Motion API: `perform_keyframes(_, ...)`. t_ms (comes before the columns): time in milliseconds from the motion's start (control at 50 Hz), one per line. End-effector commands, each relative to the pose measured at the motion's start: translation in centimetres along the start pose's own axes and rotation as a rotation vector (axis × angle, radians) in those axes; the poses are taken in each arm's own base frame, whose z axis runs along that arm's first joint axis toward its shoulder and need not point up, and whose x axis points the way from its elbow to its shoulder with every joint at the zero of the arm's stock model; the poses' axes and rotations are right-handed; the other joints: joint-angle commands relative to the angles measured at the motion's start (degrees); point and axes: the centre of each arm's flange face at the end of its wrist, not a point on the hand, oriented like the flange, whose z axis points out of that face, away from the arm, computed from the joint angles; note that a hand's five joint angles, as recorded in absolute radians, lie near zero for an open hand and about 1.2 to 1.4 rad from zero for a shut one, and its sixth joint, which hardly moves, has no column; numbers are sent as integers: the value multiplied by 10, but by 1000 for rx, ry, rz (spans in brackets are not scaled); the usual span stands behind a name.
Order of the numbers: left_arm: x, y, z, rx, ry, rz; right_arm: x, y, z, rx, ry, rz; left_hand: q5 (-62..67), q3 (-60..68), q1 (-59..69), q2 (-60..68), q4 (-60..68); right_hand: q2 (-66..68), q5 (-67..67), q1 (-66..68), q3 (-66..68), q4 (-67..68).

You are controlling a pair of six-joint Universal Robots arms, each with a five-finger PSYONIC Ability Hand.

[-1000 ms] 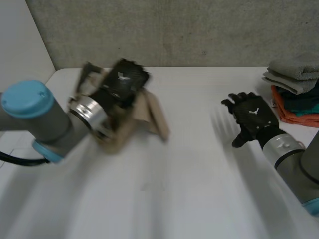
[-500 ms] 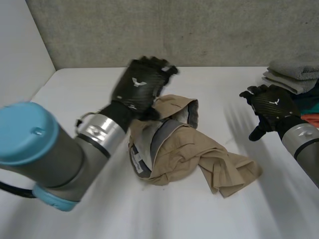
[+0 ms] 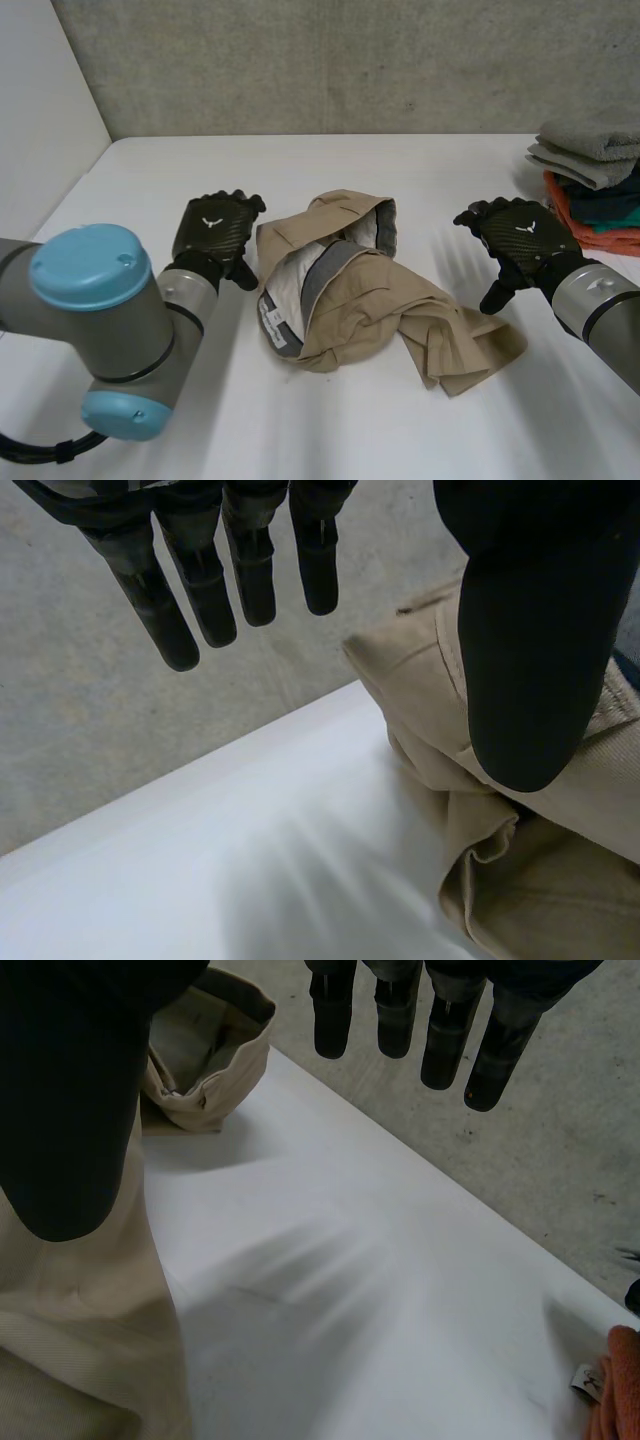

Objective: Fold the laundry.

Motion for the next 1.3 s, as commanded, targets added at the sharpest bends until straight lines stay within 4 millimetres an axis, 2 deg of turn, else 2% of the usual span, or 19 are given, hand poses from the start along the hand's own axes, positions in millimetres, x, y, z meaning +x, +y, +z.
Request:
perform_keyframes(20, 16, 7, 10, 3, 95, -52, 1, 2, 0, -2, 8, -2, 28, 18, 26, 19, 23, -27, -33, -16, -23, -37)
perform_keyframes(80, 18, 7, 11, 4, 112, -77, 2, 3, 0, -2, 11, -3, 47, 36, 44, 37, 41, -27, -33, -16, -23, -37)
perform_keyframes(160, 19, 9, 14, 3, 118, -101, 2, 3, 1, -3, 13, -5, 347, 337, 344, 338, 341, -27, -33, -16, -23, -37)
perform_keyframes(180, 16, 7, 17, 13, 109, -104, 2, 4, 1, -4, 12, -4, 521, 511, 518, 512, 515, -27, -33, -16, -23, -37)
perform_keyframes(200, 15, 5, 18, 22, 103, -100, 2, 4, 1, -4, 12, -4, 593, 582, 590, 583, 587, -27, -33, -16, -23, -37)
perform_keyframes(300, -5, -22, 33, 121, 38, -99, 3, 2, 3, 3, 17, -8, 593, 583, 591, 584, 588, -27, -33, -16, -23, -37)
perform_keyframes(380, -31, -84, 37, 309, -25, -102, 4, 0, 3, 14, 18, -11, 593, 583, 591, 584, 588, -27, -33, -16, -23, -37)
perform_keyframes(400, -33, -110, 35, 388, -26, -104, 4, -1, 4, 15, 18, -11, 593, 583, 591, 584, 588, -27, -33, -16, -23, -37)
perform_keyframes(480, -29, -167, 26, 557, -6, -122, 3, -1, 4, 15, 17, -10, 593, 583, 591, 584, 588, -27, -33, -16, -23, -37)
perform_keyframes(580, -4, -195, 17, 640, 61, -140, 3, 1, 3, 8, 16, -7, 593, 583, 591, 584, 588, -27, -33, -16, -23, -37)
perform_keyframes(700, 49, -170, 33, 590, 170, -162, 7, 1, 4, 5, 30, -3, 593, 583, 591, 584, 588, -27, -33, -16, -23, -37)
perform_keyframes(780, 94, -127, 41, 493, 268, -159, 9, 2, 4, -3, 49, -2, 593, 583, 591, 584, 588, -27, -33, -16, -23, -37)
perform_keyframes(800, 108, -108, 44, 454, 304, -152, 9, 2, 4, -5, 53, -2, 479, 468, 476, 469, 473, -27, -33, -16, -23, -37)
perform_keyframes(860, 126, -83, 46, 401, 359, -140, 11, 2, 4, -9, 72, -3, -82, -92, -85, -92, -88, -27, -33, -16, -23, -37)
perform_keyframes(880, 127, -80, 46, 394, 365, -138, 12, 2, 4, -9, 78, -4, -76, -86, -79, -86, -82, -27, -33, -16, -23, -37)
perform_keyframes(960, 124, -85, 43, 394, 361, -139, 14, 0, 4, -8, 93, -1, -84, -95, -87, -94, -90, -27, -33, -16, -23, -37)
perform_keyframes(1040, 113, -107, 28, 423, 350, -136, 16, -3, 5, 1, 98, -6, -81, -91, -84, -91, -87, -27, -33, -16, -23, -37)
perform_keyframes(1160, 57, -121, 13, 409, 240, -108, 17, -13, 2, 23, 103, -21, -56, -66, -59, -65, -61, -27, -33, -16, -23, -37)
perform_keyframes(1300, 5, -85, -7, 245, 117, -14, 11, -49, -32, 67, 69, -35, 30, 19, 27, 20, 24, -27, -33, -16, -23, -37)
